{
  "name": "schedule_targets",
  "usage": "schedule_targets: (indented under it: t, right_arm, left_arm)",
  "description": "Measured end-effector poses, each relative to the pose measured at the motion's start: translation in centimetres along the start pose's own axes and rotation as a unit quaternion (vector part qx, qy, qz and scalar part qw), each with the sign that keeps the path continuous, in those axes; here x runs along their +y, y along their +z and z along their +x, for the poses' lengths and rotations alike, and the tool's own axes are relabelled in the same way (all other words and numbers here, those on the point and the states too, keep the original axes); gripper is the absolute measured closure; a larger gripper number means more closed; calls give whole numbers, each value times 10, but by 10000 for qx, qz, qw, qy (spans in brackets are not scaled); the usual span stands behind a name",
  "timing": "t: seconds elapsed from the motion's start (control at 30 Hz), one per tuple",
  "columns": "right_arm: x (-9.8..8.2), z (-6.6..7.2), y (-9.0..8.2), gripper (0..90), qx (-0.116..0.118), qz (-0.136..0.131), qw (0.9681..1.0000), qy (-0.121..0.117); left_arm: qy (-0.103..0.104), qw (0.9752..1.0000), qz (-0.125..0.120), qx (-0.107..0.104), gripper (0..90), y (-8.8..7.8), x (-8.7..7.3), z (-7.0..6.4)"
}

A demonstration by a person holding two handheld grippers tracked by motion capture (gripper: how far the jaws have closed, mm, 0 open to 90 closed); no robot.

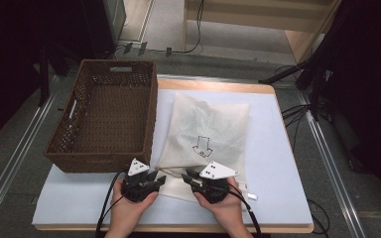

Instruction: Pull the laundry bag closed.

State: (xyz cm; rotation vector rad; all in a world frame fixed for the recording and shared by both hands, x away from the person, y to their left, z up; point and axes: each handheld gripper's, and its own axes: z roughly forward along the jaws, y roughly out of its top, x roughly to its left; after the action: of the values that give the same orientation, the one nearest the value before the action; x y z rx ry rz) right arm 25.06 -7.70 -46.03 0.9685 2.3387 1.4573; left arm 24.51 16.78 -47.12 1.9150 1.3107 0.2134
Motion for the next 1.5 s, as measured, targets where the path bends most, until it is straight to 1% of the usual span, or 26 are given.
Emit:
schedule_targets:
  t: [0.07, 0.13, 0.17, 0.3, 0.37, 0.4, 0.47, 0.5, 0.53, 0.6, 0.67, 0.77, 0.83, 0.87, 0.9, 0.97, 1.03, 1.07, 1.1, 1.13, 1.2, 1.27, 1.33, 1.43, 1.47, 1.5]
  right_arm:
    - [1, 1, 0, 745, 25, -26, 10000, -8]
    - [3, 4, 0, 745, 64, -34, 10000, -54]
    - [4, 6, 0, 745, 90, -41, 9999, -89]
    - [9, 10, 3, 744, 170, -37, 9997, -174]
    - [10, 10, 7, 729, 265, 92, 9995, -175]
    - [10, 11, 9, 718, 253, 126, 9994, -213]
    - [9, 10, 14, 667, 341, 187, 9989, -247]
    - [8, 9, 17, 635, 317, 246, 9988, -273]
    - [8, 8, 19, 594, 236, 241, 9989, -332]
    - [8, 6, 23, 528, 201, 201, 9988, -387]
    - [8, 4, 28, 479, 144, 292, 9985, -450]
    - [8, 2, 33, 513, 325, 384, 9978, -422]
    - [7, 3, 36, 581, 368, 441, 9972, -486]
    - [6, 4, 36, 682, 304, 422, 9972, -536]
    - [5, 5, 35, 819, 240, 408, 9973, -560]
    - [5, 4, 31, 900, 278, 375, 9977, -492]
    - [5, 4, 27, 900, 231, 315, 9979, -521]
    - [6, 4, 25, 900, 240, 249, 9979, -548]
    - [7, 4, 21, 900, 244, 174, 9980, -561]
    - [7, 5, 19, 900, 242, 133, 9982, -539]
    - [8, 6, 15, 900, 234, 91, 9981, -569]
    - [8, 6, 13, 900, 190, 29, 9978, -638]
    - [9, 6, 10, 900, 177, -16, 9979, -630]
    - [8, 5, 8, 900, 184, -42, 9978, -629]
    - [8, 4, 7, 900, 188, -58, 9979, -612]
    - [7, 3, 6, 900, 175, -51, 9981, -596]
  left_arm:
    - [-81, 10000, -17, -47, 783, 0, 0, 1]
    - [-75, 9998, -188, -48, 847, -3, -1, 1]
    - [-63, 9997, -242, -10, 858, -5, -1, 1]
    - [240, 9983, -503, 166, 876, -11, -2, -6]
    - [407, 9966, -688, 188, 878, -15, -1, -11]
    - [497, 9956, -771, 206, 879, -18, -1, -13]
    - [647, 9944, -800, 245, 879, -20, 1, -16]
    - [671, 9942, -814, 213, 879, -21, 1, -17]
    - [689, 9940, -827, 206, 879, -21, 0, -17]
    - [727, 9939, -807, 187, 879, -20, 0, -17]
    - [743, 9936, -837, 125, 878, -20, 0, -17]
    - [782, 9934, -835, 98, 878, -21, 0, -18]
    - [818, 9931, -836, 53, 879, -21, 0, -18]
    - [836, 9930, -832, 51, 879, -21, 0, -18]
    - [834, 9930, -836, 16, 877, -21, -1, -18]
    - [755, 9938, -808, -80, 859, -21, 0, -16]
    - [617, 9956, -685, -187, 775, -21, 1, -12]
    - [482, 9973, -525, -184, 701, -19, 2, -9]
    - [370, 9982, -411, -228, 571, -17, 2, -6]
    - [301, 9985, -367, -266, 517, -16, 2, -4]
    - [154, 9984, -319, -444, 478, -14, 1, 0]
    - [74, 9983, -212, -535, 423, -12, 2, 2]
    - [24, 9978, -189, -640, 396, -10, 3, 3]
    - [-110, 9962, -194, -838, 398, -6, 5, 3]
    - [-156, 9956, -194, -903, 424, -5, 6, 3]
    - [-173, 9953, -221, -931, 490, -4, 6, 2]
